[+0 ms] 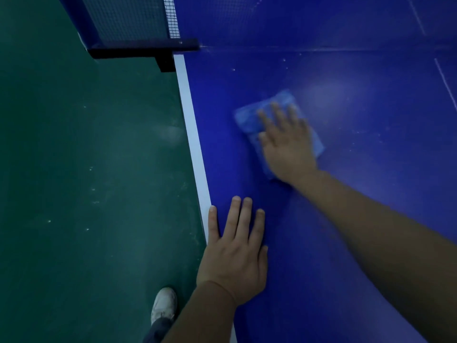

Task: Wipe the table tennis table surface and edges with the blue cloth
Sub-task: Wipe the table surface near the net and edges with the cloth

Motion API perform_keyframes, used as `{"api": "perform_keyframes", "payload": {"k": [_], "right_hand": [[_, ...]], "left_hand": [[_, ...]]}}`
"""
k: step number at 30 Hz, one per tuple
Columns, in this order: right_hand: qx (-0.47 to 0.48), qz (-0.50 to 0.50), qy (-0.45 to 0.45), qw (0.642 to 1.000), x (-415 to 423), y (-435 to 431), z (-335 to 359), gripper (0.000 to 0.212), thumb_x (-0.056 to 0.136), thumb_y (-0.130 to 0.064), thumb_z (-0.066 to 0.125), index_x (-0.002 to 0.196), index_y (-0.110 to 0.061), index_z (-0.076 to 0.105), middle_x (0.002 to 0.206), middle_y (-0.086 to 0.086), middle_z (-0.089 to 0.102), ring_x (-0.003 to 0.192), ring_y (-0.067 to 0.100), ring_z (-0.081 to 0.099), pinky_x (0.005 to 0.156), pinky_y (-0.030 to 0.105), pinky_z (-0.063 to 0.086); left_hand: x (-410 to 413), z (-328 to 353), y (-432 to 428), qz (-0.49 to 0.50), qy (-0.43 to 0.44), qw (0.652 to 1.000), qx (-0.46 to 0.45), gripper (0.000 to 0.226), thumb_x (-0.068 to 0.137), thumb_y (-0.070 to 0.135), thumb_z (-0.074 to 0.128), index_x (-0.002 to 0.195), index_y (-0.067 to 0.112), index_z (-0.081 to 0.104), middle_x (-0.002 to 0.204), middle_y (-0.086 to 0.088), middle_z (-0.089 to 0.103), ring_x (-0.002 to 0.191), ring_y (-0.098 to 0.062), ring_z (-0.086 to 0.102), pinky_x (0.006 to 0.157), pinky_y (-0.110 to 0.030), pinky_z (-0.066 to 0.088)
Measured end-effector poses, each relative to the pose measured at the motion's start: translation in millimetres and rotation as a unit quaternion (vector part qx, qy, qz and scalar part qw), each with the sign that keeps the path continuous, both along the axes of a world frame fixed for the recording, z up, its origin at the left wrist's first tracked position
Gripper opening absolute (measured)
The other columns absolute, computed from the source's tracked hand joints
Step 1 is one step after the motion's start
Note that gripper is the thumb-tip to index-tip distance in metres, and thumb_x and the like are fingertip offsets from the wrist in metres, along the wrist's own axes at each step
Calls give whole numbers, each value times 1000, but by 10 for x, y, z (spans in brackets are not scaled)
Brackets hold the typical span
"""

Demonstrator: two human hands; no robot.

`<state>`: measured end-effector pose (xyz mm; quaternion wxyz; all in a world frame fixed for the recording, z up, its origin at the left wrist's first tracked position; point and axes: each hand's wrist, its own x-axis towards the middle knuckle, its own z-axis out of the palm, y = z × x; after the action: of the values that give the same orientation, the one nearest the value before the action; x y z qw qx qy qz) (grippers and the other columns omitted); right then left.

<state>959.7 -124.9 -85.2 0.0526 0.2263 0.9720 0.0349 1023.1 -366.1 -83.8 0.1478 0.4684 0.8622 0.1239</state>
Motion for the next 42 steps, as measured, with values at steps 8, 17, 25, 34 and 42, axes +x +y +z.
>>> {"api": "perform_keyframes", "payload": {"k": [8, 17, 25, 34, 42], "right_hand": [[-40, -172, 70, 982, -251, -357, -10, 56, 104, -46, 23, 159, -36, 17, 169, 0, 10, 154, 34, 6, 121, 59, 9], [-40, -16, 26, 999, -98, -90, 78, 52, 107, -39, 35, 157, -28, 27, 166, 5, 20, 153, 37, 14, 119, 58, 16], [-92, 206, 37, 973, -793, -979, 26, 51, 103, -45, 32, 151, -32, 44, 163, 0, 29, 152, 35, 20, 120, 56, 12], [-35, -143, 35, 989, -810, 400, 65, 55, 106, -43, 26, 159, -28, 21, 168, 4, 14, 154, 34, 10, 121, 54, 13], [-85, 38, 23, 995, -1658, -405, 41, 59, 102, -45, 21, 159, -32, 22, 168, 1, 14, 154, 35, 10, 120, 58, 11]], "left_hand": [[-17, 40, -10, -4, -15, 1000, -9, 65, 95, 46, 43, 150, 12, 45, 160, -17, 34, 151, -36, 24, 115, -66, 10], [-20, 13, -16, -15, -22, 1000, -13, 68, 91, 45, 48, 149, 11, 45, 160, -16, 33, 152, -35, 23, 116, -66, 11], [-42, -3, -22, -16, 4, 1000, -16, 68, 88, 45, 46, 148, 12, 48, 159, -14, 37, 150, -32, 25, 111, -63, 19], [-675, 85, 71, 116, -30, 991, 62, 69, 89, 41, 46, 150, 10, 38, 159, -16, 31, 150, -34, 21, 120, -57, 12], [-1744, -58, 566, 206, -32, 976, 66, 71, 98, 40, 41, 155, 0, 29, 165, -22, 15, 154, -37, 5, 126, -45, 0]]}}
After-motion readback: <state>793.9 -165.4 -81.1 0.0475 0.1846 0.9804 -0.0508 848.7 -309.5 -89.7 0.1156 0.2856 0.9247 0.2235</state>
